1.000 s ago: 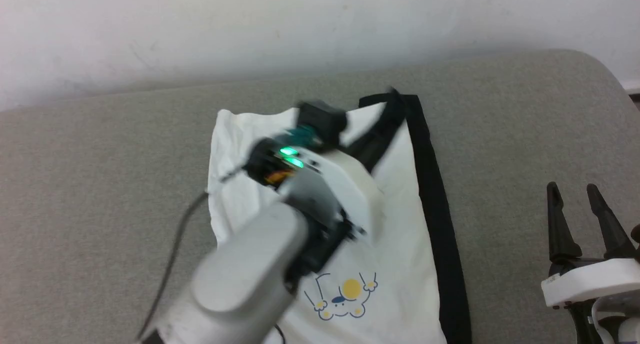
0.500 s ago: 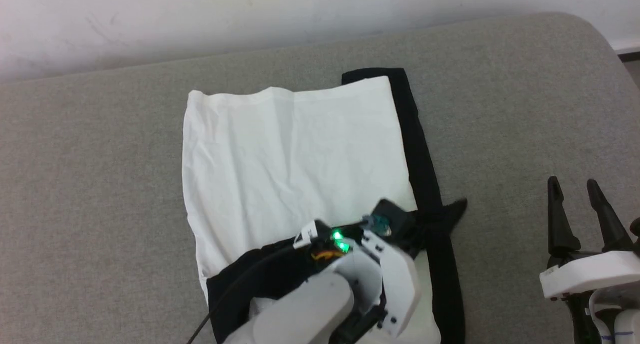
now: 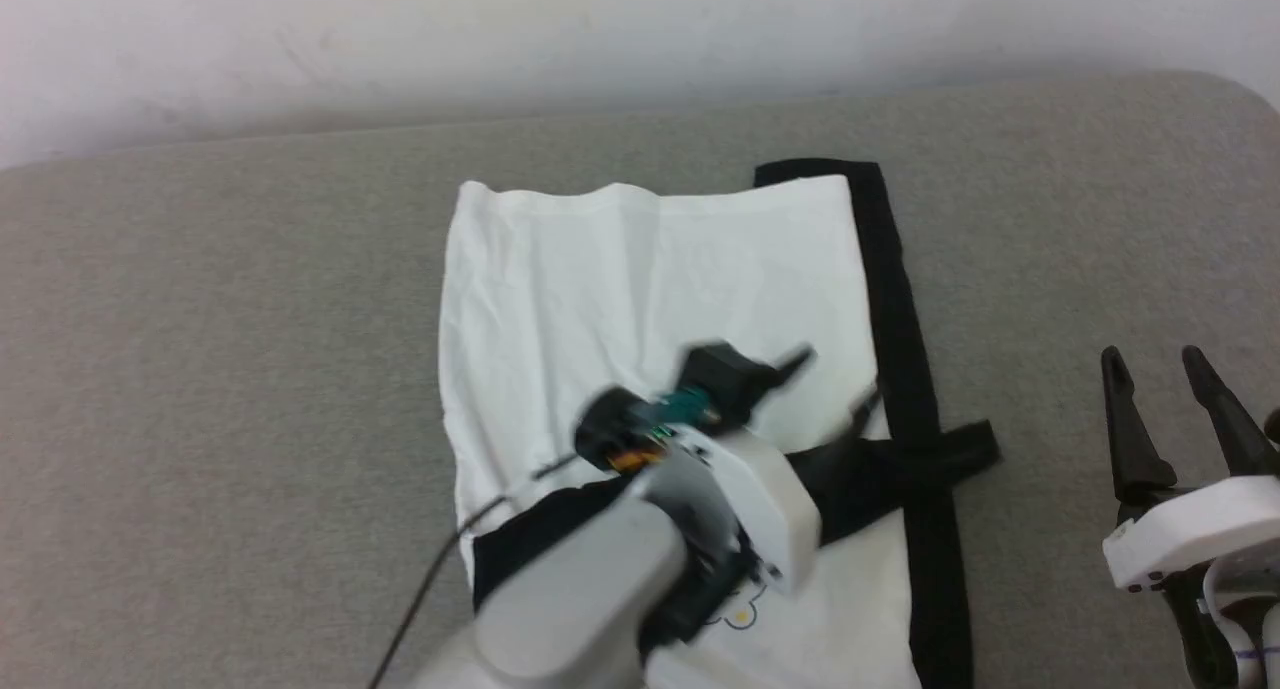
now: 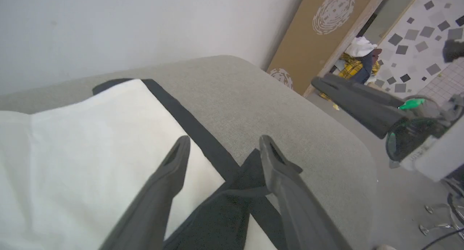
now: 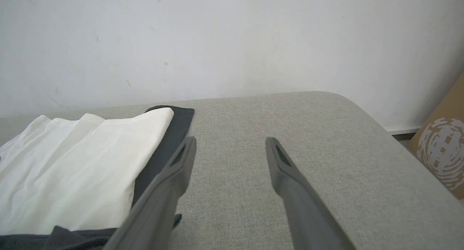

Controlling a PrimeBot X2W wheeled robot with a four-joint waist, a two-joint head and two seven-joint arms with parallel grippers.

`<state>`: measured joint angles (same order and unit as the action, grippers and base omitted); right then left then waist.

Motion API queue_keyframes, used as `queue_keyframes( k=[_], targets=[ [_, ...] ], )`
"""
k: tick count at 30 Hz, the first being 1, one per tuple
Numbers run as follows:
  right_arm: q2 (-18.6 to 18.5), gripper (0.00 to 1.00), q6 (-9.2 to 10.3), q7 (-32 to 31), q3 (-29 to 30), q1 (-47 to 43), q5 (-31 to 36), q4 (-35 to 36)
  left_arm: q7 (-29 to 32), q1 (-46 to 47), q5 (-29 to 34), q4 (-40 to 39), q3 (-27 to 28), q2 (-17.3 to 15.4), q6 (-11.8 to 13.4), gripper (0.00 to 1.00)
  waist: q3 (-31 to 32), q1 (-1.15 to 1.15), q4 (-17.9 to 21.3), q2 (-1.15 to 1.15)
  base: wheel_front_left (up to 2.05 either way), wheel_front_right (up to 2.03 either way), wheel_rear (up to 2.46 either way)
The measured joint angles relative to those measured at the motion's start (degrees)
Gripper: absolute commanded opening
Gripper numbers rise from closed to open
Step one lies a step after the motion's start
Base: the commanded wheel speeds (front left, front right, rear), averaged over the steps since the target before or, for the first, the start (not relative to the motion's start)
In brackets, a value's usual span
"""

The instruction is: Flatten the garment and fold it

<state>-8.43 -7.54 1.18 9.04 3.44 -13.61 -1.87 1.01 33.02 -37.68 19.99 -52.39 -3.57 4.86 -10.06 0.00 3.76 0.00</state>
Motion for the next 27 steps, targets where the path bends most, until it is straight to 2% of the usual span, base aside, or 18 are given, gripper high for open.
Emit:
queue_keyframes(
  k=[2,4,8,11,14,17,19,22,27],
  targets=[
    [-1.57,1.0,0.0,-2.32,-1.0,0.46,-0.1,0.09,-3.07,0.29,-0.2,-2.2,2.99,-1.49,1.48,1.0,0.71,0.0,-1.15,0.0,0.0,0.0,0.0],
    [-3.22,1.0,0.0,-4.58,-1.85,1.27,-0.38,0.18,-6.2,0.31,-0.37,-4.24,6.8,-4.63,2.94,1.0,1.32,0.0,-2.46,0.0,0.0,0.0,0.0],
    [-6.34,1.0,0.0,-9.51,-3.94,3.85,-1.32,0.14,-12.1,-0.81,-0.6,-7.92,13.95,-13.24,5.12,1.0,2.07,0.0,-5.27,0.0,0.0,0.0,0.0],
    [-8.64,1.0,0.0,-13.43,-5.68,6.83,-2.44,-0.58,-14.52,-4.92,-0.11,-10.7,18.73,-19.51,6.68,1.0,2.15,0.0,-7.33,0.0,0.0,0.0,0.0],
    [-11.59,1.0,0.0,-17.64,-7.21,10.44,-3.35,-2.83,-15.5,-10.65,1.56,-14.48,22.95,-23.76,9.11,1.0,1.77,-0.01,-9.27,0.0,0.0,0.0,0.0],
    [-13.77,1.0,0.0,-21.61,-7.8,15.13,-5.06,-6.64,-15.73,-16.92,3.82,-19.19,26.09,-24.49,10.44,1.0,0.81,0.0,-11.03,0.0,0.0,0.0,0.0],
    [-15.16,1.0,0.0,-24.32,-8.33,18.67,-6.17,-9.82,-15.74,-20.68,6.17,-21.63,27.96,-23.64,10.73,1.0,-0.19,0.0,-12.12,0.0,0.0,0.0,0.0],
    [-17.61,1.0,0.0,-28.04,-9.4,23.8,-6.73,-14.96,-15.73,-24.92,8.58,-23.59,30.41,-20.28,10.7,1.0,-1.84,-0.01,-13.93,0.0,0.0,0.0,0.0],
    [-22.02,1.0,0.0,-32.41,-10.67,31.88,-5.97,-24.61,-15.73,-27.42,13.21,-24.41,32.27,-14.03,7.91,1.0,-5.11,0.01,-17.12,0.0,0.0,0.0,0.0]
  ],
)
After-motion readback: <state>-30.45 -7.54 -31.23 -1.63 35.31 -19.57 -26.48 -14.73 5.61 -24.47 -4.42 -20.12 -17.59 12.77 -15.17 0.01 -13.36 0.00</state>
